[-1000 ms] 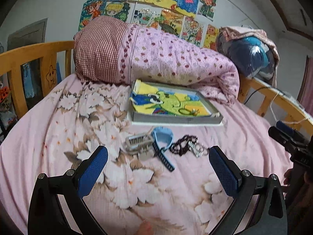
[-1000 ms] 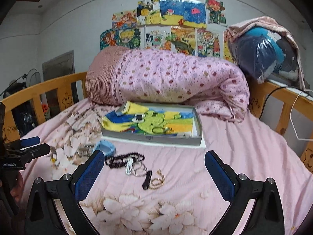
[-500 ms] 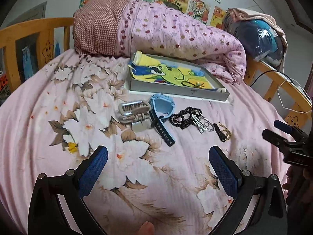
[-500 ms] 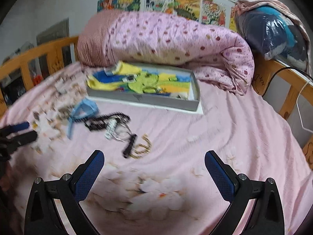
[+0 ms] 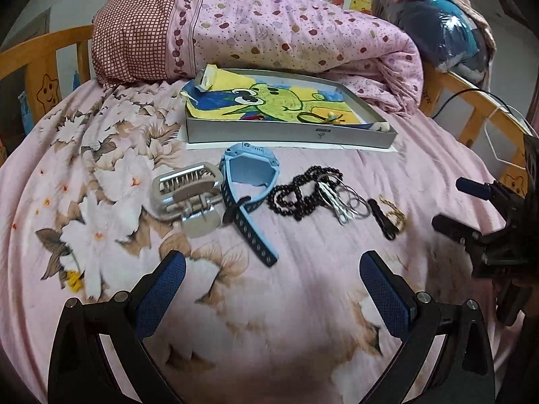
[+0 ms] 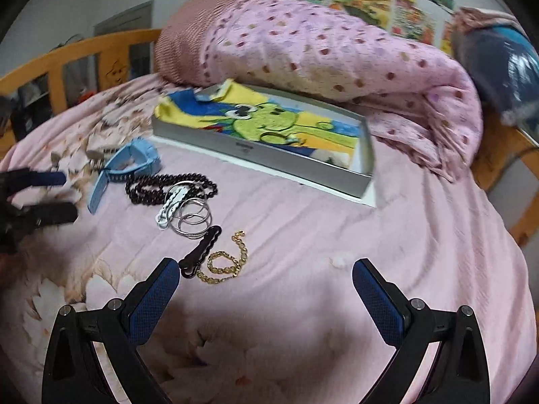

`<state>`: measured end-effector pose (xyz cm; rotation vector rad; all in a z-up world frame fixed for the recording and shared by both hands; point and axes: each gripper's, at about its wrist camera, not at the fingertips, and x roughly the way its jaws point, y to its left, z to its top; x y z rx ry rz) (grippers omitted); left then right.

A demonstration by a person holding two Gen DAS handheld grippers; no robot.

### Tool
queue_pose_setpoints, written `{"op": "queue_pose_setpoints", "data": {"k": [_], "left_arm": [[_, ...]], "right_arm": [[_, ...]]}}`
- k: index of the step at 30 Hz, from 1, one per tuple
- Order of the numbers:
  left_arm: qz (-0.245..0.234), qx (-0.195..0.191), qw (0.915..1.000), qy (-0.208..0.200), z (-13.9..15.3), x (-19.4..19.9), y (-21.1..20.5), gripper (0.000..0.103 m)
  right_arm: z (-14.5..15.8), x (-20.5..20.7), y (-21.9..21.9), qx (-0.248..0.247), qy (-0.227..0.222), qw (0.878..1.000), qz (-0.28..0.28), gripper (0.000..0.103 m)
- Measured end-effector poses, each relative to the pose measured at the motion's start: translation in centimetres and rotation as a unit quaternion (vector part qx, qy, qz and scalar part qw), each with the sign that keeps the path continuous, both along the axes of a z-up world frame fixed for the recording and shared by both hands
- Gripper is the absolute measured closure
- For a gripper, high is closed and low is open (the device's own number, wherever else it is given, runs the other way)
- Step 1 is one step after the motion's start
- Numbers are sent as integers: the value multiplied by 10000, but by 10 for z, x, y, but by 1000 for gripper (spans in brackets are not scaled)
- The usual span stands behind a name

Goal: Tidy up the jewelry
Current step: 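Grasp the blue watch with the left tool while the right tool grasps the gold chain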

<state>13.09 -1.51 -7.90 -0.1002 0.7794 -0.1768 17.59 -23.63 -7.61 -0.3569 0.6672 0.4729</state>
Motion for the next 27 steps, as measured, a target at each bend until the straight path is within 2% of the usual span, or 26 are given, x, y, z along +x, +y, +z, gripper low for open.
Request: {"op": "queue_pose_setpoints", "data": {"k": [6,8,10,13,14,16,20,22,25,27], "left_arm": [[172,-42,9998,72,-5,19,3,7],[166,-27,9998,128,-7,23,3,14],[154,25,9997,212,-10,27,1,30],[158,83,9994,308,-15,31,-2,44],[166,93,9993,327,-16,32,-2,47],[205,148,9989,393,-19,34,-4,65],[336,197,9983,441,-21,38,-3,80],[362,181,9981,465,-21,38,-3,81],[368,245,9978,484,-21,36,-5,95],[353,285,9978,475,-21,34,-7,98]], "right_arm": [[-12,10,6,-125,116,9991,400,3],[-14,14,8,-134,170,9985,497,9],[-16,17,10,-167,189,9979,589,13],[-19,20,14,-203,200,9965,783,18],[-21,21,16,-203,226,9959,851,23],[-23,24,19,-221,296,9945,981,28],[-26,29,21,-144,442,9918,1192,43],[-27,32,20,-71,567,9903,1269,45],[-28,34,17,56,761,9888,1284,49],[-28,36,16,132,890,9878,1270,50]]}}
